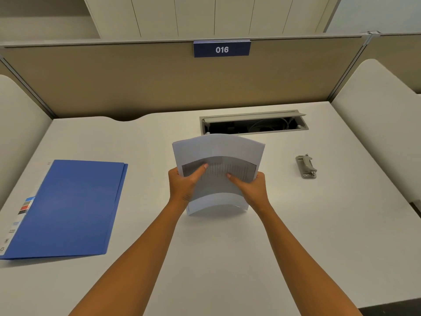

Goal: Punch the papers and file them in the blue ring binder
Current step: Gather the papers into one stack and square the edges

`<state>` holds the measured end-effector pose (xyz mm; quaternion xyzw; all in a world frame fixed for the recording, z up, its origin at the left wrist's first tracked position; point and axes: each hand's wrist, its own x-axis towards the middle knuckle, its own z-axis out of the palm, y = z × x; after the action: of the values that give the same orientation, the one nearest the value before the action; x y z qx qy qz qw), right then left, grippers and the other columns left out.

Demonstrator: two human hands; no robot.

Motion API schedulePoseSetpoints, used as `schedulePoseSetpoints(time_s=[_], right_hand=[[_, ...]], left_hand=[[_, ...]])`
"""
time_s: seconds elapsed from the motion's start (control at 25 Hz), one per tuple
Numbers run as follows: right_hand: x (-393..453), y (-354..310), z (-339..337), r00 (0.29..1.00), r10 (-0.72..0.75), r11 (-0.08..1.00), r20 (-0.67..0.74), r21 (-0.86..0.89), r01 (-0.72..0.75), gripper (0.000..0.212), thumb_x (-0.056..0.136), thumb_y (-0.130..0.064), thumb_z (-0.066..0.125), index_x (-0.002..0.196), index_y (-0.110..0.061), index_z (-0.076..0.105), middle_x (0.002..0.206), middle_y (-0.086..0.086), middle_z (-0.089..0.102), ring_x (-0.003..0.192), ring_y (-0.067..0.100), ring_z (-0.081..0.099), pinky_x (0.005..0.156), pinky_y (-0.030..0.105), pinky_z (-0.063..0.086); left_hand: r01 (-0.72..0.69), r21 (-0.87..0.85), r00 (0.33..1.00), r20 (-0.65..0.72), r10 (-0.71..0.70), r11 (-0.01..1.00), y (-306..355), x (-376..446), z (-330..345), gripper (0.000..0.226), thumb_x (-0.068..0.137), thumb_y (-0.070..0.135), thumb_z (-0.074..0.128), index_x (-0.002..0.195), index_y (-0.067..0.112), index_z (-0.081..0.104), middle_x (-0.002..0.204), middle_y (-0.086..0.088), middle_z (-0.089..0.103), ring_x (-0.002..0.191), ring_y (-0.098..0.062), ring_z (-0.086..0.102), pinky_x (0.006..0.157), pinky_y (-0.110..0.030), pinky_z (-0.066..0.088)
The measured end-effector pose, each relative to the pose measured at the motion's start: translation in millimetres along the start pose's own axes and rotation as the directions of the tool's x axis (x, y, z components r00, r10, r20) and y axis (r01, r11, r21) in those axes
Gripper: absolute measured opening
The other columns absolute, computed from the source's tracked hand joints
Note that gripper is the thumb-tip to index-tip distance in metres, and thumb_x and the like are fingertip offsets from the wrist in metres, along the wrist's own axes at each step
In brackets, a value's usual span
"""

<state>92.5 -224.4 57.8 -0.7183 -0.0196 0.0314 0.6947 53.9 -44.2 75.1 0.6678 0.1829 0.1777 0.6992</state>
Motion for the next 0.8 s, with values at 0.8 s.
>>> schedulePoseSetpoints(time_s=[0.8], right_hand=[[-0.6, 26.7, -9.2, 0.989, 0.143, 0.987, 0.021, -0.082, -0.141, 0.036, 0.083, -0.033, 0.07, 0.112, -0.014, 0.063, 0.101, 0.001, 0.068, 0.093, 0.02, 0.066, 0.073, 0.028, 0.06]], left_hand=[[0.361, 0.125, 0.93, 0.027, -0.367, 0.924, -35.0, -3.4, -4.3, 0.079, 0.055, 0.043, 0.09, 0.119, 0.014, 0.054, 0.109, -0.002, 0.064, 0.097, -0.022, 0.065, 0.079, -0.037, 0.06]])
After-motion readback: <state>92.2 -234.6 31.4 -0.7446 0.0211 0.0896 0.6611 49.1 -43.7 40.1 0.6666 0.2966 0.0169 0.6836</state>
